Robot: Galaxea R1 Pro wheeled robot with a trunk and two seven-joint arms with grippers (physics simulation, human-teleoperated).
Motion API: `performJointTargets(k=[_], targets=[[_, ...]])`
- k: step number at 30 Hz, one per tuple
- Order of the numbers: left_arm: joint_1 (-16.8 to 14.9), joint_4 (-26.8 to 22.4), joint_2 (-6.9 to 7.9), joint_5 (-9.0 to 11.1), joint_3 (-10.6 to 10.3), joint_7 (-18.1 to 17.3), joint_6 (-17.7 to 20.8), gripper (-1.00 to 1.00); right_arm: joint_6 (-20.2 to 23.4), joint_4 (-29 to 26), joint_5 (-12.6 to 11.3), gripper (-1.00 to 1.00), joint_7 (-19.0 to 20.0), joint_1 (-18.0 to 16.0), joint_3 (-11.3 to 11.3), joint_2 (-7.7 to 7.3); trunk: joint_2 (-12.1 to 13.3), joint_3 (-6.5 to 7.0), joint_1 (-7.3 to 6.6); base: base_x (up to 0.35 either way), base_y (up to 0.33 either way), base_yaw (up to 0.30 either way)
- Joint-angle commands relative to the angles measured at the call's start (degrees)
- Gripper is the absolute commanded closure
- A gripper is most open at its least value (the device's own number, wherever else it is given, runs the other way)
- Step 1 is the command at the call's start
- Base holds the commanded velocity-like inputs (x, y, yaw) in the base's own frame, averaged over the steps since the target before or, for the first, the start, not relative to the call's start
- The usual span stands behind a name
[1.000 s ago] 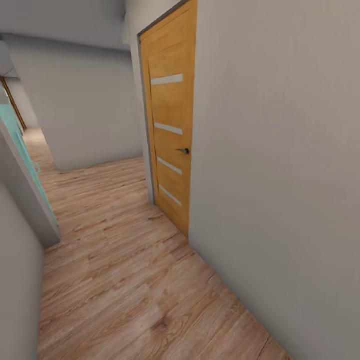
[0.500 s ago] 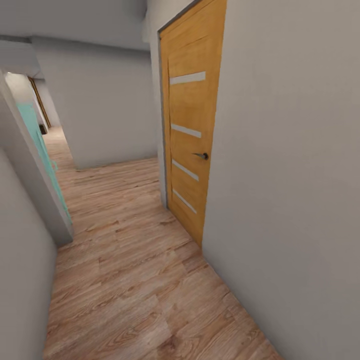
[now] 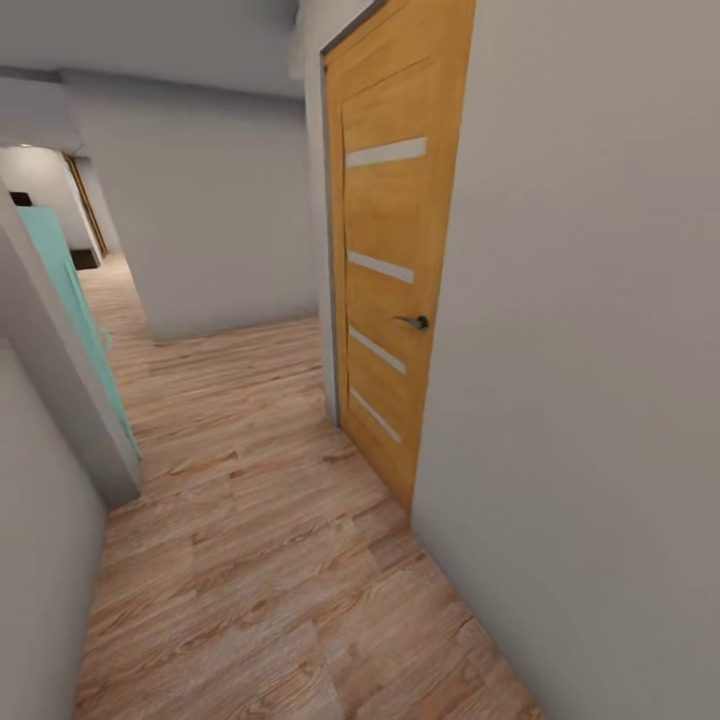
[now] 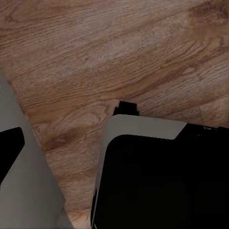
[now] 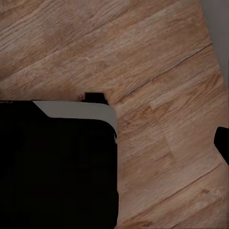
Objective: Move the two storage containers from the living room to the garage. In the garage, place one container on the floor and stack the other container on top of it (either order is fine).
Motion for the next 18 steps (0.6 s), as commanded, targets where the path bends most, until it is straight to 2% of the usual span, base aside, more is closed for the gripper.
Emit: performJointTargets(k=[1, 18], targets=[[-0.04, -0.03, -0.01, 0.46, 0.26, 0.07, 0.18, -1.00, -0.35, 0.18, -0.60, -1.00, -0.03, -0.07, 0.47, 0.05, -0.06, -0.09, 0.04, 0.320, 0.000, 0.227], [-0.04, -0.03, -0.01, 0.46, 0.26, 0.11, 0.20, -1.00, -0.33, 0.18, -0.60, -1.00, -0.03, -0.08, 0.47, 0.05, -0.06, -0.44, 0.04, 0.320, 0.000, 0.261]])
